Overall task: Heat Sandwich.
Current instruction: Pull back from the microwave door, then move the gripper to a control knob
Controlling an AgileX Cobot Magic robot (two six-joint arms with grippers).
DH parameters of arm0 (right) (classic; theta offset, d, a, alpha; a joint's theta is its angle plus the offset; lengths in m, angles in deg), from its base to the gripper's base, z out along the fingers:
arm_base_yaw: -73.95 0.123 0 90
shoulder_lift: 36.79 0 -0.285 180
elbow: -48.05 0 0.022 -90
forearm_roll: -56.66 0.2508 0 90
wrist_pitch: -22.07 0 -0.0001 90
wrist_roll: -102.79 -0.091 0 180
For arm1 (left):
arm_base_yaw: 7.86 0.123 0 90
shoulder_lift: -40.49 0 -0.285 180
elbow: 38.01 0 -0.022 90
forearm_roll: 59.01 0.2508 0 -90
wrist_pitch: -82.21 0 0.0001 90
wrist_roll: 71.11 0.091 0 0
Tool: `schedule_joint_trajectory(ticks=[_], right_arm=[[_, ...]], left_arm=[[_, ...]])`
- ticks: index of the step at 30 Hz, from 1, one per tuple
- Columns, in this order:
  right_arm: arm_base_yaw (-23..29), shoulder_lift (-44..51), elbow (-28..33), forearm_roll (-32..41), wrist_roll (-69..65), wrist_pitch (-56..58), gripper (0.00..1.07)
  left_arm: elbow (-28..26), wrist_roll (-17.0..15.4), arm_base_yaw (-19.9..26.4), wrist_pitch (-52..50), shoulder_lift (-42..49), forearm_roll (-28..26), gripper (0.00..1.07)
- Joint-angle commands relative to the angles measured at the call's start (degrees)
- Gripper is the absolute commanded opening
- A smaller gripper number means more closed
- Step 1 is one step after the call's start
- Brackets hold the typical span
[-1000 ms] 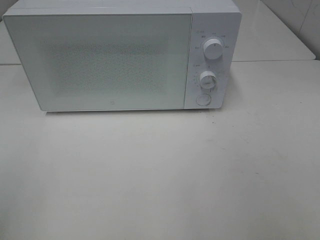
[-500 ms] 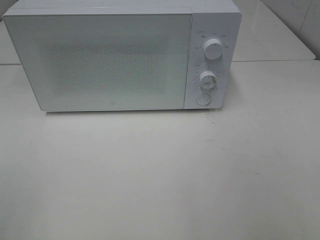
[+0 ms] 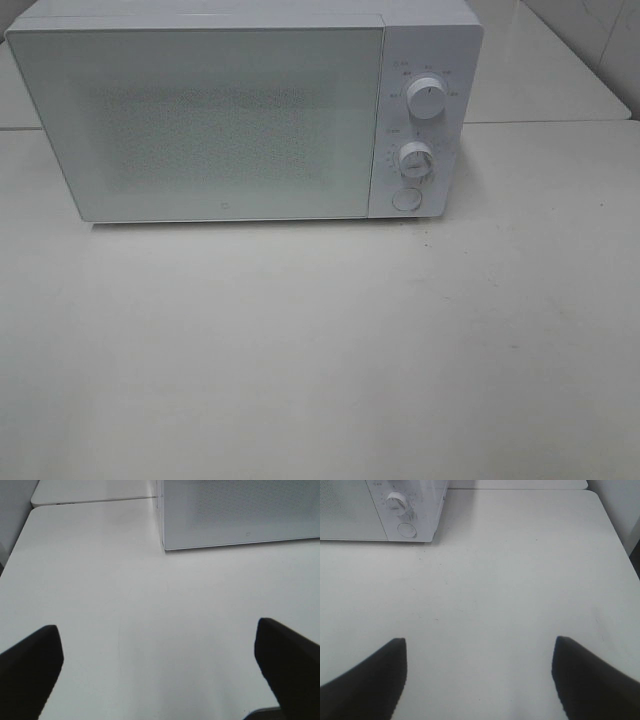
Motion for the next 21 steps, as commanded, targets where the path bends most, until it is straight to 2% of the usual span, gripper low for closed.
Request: schedule_joint_trajectory(ticks=[1,21], right_arm=[[-0.34,1.49,0.06,-0.06,0.34,-0.57,0.76],[-0.34,1.49,0.06,-0.06,0.34,-0.57,0.76]], left_arm=[[0.17,-0.11,-0.74,-0.69,1.60,-0.52,1.01],[0.17,-0.11,-0.74,-0.69,1.55,-0.52,1.01]])
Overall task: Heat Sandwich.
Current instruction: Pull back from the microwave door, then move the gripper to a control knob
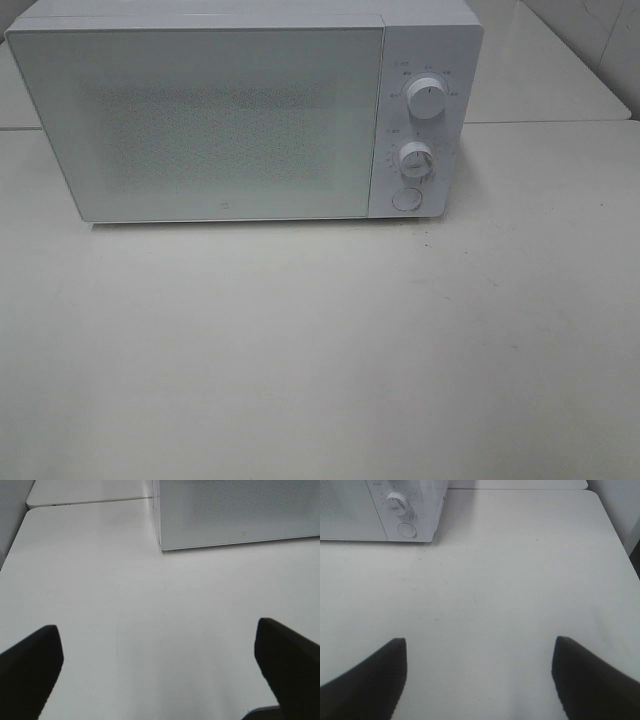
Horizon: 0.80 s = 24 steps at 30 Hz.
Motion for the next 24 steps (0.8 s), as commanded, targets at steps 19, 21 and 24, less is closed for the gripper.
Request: schedule_joint_trajectory(ticks=[19,21,24], right_arm=[[-0.34,1.49,0.06,-0.11,0.29,-0.57,0.76],[-0.34,1.49,-0.52,0.17,0.29,-1.43,0.76],[-0.34,0.92,-1.38,0.52,0.29,-2.69,0.76]], left_arm=[[0.17,-0.11,-0.29,-0.69,1.49,-0.52,1.01],[0.17,-0.11,-0.29,-0.69,1.49,-0.52,1.01],[0.17,-0.11,-0.29,-0.69,1.49,-0.52,1.01]])
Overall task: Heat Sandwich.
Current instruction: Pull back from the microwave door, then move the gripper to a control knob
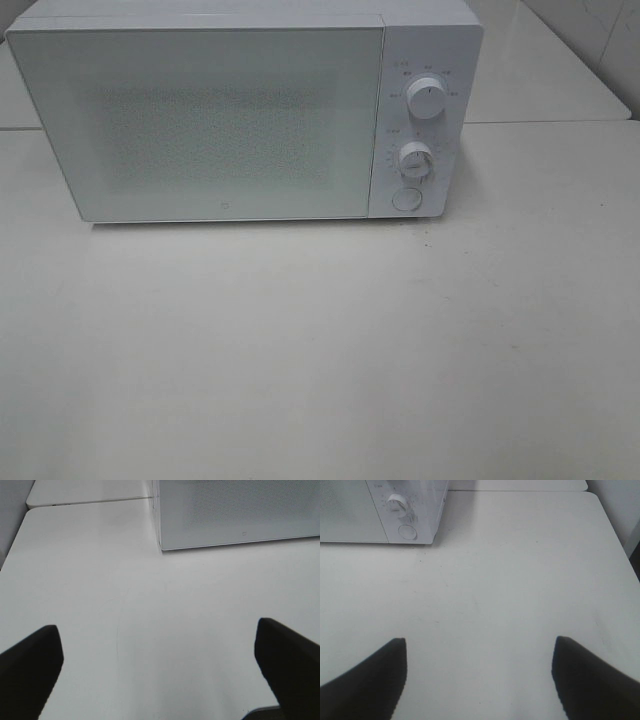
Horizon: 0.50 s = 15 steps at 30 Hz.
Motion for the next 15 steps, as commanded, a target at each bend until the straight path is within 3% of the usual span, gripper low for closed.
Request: schedule_joint_trajectory(ticks=[1,15], right_arm=[[-0.34,-0.17,-1.55,0.52,0.23,-3.27,0.76],[-0.34,-15.18,-1.55,0.52,-0.06,-17.25,0.76]], left_arm=[[0.17,-0.11,-0.29,-0.69,1.49,-0.52,1.01],[0.17,-0.11,-0.29,-0.69,1.49,-0.52,1.01]])
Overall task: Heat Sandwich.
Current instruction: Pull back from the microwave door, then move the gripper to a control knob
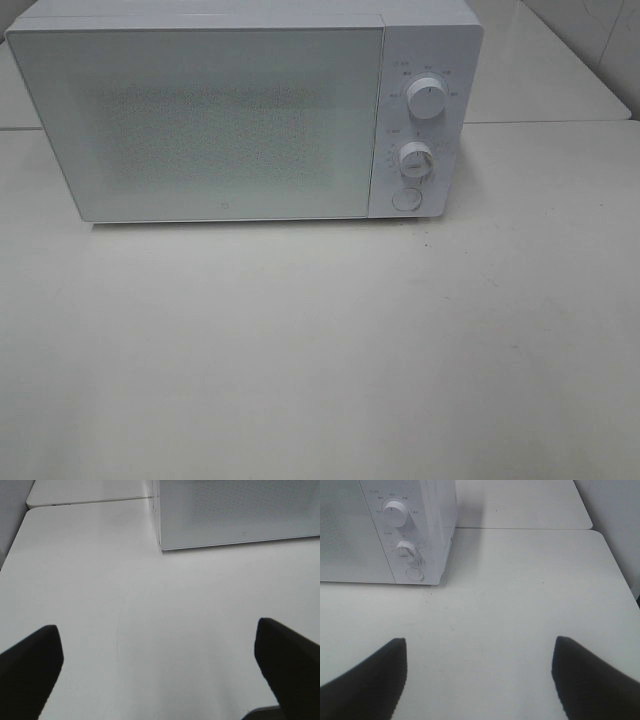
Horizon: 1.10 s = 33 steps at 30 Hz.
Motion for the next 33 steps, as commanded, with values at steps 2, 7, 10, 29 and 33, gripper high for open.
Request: schedule_joint_trajectory(ticks=[2,7,10,29,33], right_arm=[[-0.34,-3.78,-0.11,0.23,-0.06,-4.01,0.76],[-0.34,-10.66,1.72,0.23,-0.06,-10.49,0.76],[-0.34,-13.98,2.64,0.23,-0.06,-14.09,0.76],[-0.34,-37.47,3.50,0.40,-0.06,-38.56,0.76],[-0.34,-40.39,3.50,0.23,-0.06,-43.20,0.76]], left_arm=[[0.17,-0.11,-0.29,-0.69,1.49,-0.52,1.01],[0.17,-0.11,-0.29,-0.63,1.49,-0.52,1.01],[0.17,-0.11,-0.29,-0.63,1.49,-0.52,1.01],[0.17,-0.11,-0.29,-0.63,1.49,-0.52,1.01],[0.17,-0.11,-0.29,-0.63,1.49,-0.52,1.01]])
